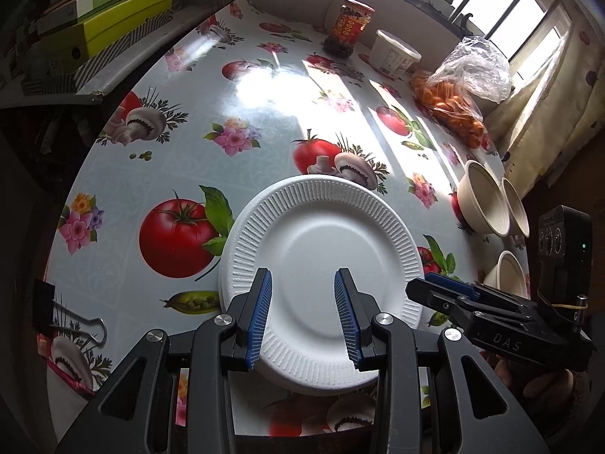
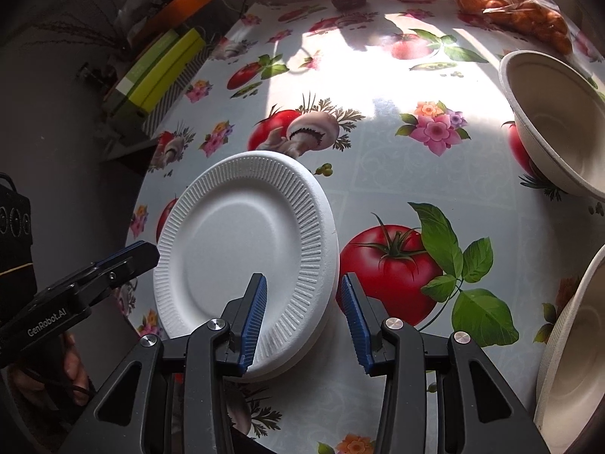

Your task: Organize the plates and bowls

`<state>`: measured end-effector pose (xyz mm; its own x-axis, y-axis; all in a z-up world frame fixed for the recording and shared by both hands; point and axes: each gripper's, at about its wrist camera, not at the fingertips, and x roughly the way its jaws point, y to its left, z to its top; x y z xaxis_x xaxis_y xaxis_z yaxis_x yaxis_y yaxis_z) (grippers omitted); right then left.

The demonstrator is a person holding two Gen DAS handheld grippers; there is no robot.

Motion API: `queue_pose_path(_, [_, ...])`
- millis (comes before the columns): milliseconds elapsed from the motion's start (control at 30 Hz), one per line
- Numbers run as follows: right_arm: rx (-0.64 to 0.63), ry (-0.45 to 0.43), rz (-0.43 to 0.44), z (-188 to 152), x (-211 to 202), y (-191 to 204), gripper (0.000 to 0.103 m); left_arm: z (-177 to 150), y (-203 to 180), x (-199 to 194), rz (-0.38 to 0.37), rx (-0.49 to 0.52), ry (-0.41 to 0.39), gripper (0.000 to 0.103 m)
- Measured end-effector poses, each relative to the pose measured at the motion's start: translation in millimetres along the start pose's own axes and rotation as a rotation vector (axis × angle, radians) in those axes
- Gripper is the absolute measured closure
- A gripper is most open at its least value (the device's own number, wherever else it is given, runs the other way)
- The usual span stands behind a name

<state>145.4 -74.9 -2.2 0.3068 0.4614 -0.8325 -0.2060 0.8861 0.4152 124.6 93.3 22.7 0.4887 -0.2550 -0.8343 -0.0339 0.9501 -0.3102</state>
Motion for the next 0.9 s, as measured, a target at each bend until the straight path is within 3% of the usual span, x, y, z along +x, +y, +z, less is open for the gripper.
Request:
queue_pose_path(300, [0.034,-0.125,-0.021,3.2,-59.1,-33.8,0.062,16.2,-60.3,3.1,-0.071,0.083,0.005,0.067])
queue_pose_path(700, [0.078,-0.382,-0.22,-5.3,-158.2,-108.9,0.062,37.7,-160.7,34.5,-0.121,0.232,0.023,0.067])
queue_pose_path(900, [0.131,-0.402,-0.271,0.2,-166.3,-145.8,0.062,48.8,-190.9,59.2,-0.137,0.253,0.046,0.067])
